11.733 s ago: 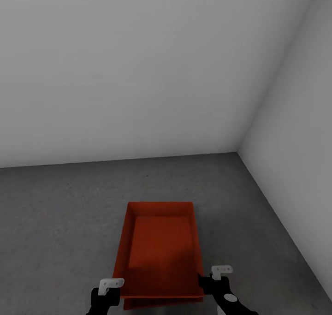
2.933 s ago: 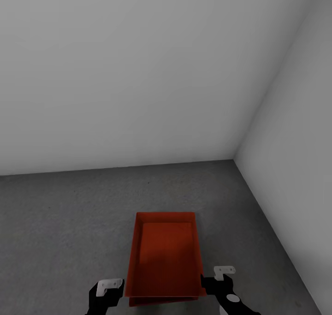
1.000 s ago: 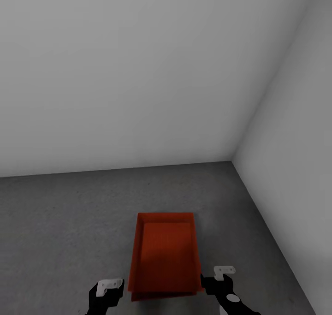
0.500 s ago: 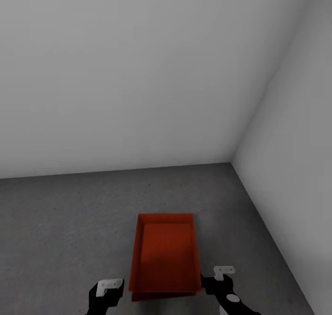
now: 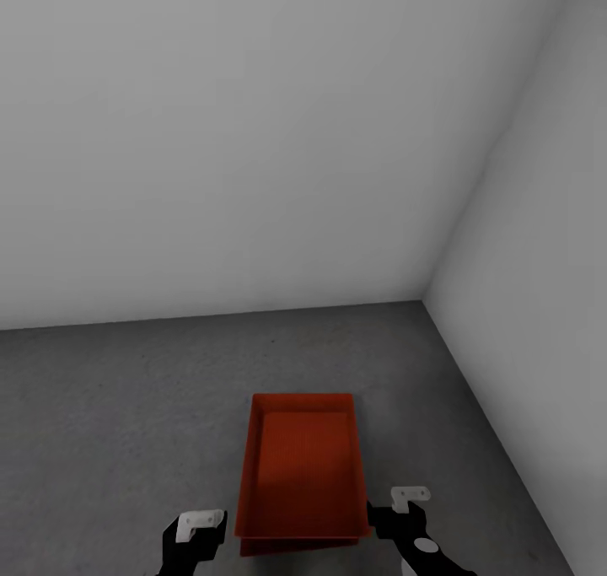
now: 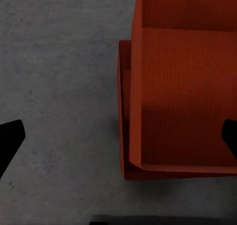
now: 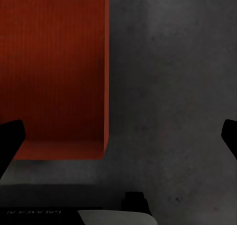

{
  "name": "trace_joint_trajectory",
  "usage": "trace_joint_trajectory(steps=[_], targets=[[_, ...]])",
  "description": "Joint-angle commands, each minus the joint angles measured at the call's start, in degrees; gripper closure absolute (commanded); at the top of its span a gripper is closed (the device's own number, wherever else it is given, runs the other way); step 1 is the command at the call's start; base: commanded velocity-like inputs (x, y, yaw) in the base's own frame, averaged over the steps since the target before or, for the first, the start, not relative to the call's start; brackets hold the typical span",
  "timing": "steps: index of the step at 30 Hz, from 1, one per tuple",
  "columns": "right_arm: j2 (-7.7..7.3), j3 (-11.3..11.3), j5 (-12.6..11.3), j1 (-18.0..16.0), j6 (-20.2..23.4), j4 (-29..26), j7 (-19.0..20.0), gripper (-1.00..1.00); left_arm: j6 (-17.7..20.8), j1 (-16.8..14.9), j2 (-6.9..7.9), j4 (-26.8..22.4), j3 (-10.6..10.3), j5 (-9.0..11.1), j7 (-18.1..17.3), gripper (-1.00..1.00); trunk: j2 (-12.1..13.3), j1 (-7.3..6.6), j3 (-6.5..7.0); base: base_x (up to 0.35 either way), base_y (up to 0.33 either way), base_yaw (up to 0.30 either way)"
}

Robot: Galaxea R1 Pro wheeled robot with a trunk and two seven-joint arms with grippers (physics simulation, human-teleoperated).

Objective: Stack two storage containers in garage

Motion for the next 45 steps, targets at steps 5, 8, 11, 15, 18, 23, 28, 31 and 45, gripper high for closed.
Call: trace_joint_trajectory(steps=[5,8,11,15,18,23,28,31,45], targets=[[0.01,0.2,0.0,0.0,-0.1,0.1,-0.3,-1.00,-0.2,0.0,-0.04,0.0,0.2,0.0,-0.1,-1.00,-0.1,0.03,-0.06,0.000,0.000,0.000],[0.01,0.2,0.0,0.0,-0.1,0.1,-0.3,-1.00,-0.2,0.0,-0.04,0.0,0.2,0.0,-0.1,-1.00,-0.1,0.03,-0.05,0.000,0.000,0.000],[0.01,0.2,0.0,0.0,-0.1,0.1,-0.3,-1.00,-0.2,0.0,-0.04,0.0,0.2,0.0,-0.1,-1.00,-0.1,0.03,-0.05,0.000,0.000,0.000],[0.01,0.2,0.0,0.0,-0.1,0.1,-0.3,-1.00,-0.2,0.0,-0.04,0.0,0.2,0.0,-0.1,-1.00,-0.1,0.03,-0.04,0.000,0.000,0.000],[0.01,0.2,0.0,0.0,-0.1,0.1,-0.3,-1.00,-0.2,0.0,-0.04,0.0,0.2,0.0,-0.1,-1.00,-0.1,0.03,-0.04,0.000,0.000,0.000],[0.01,0.2,0.0,0.0,-0.1,0.1,-0.3,-1.00,-0.2,0.0,-0.04,0.0,0.2,0.0,-0.1,-1.00,-0.1,0.03,-0.04,0.000,0.000,0.000],[0.01,0.2,0.0,0.0,-0.1,0.1,-0.3,-1.00,-0.2,0.0,-0.04,0.0,0.2,0.0,-0.1,-1.00,-0.1,0.03,-0.04,0.000,0.000,0.000],[0.01,0.2,0.0,0.0,-0.1,0.1,-0.3,-1.00,-0.2,0.0,-0.02,0.0,0.2,0.0,-0.1,-1.00,-0.1,0.03,-0.04,0.000,0.000,0.000],[0.01,0.2,0.0,0.0,-0.2,0.1,-0.3,-1.00,-0.3,0.0,-0.03,0.0,0.2,0.0,-0.1,-1.00,-0.1,0.03,0.41,0.000,0.000,0.000]])
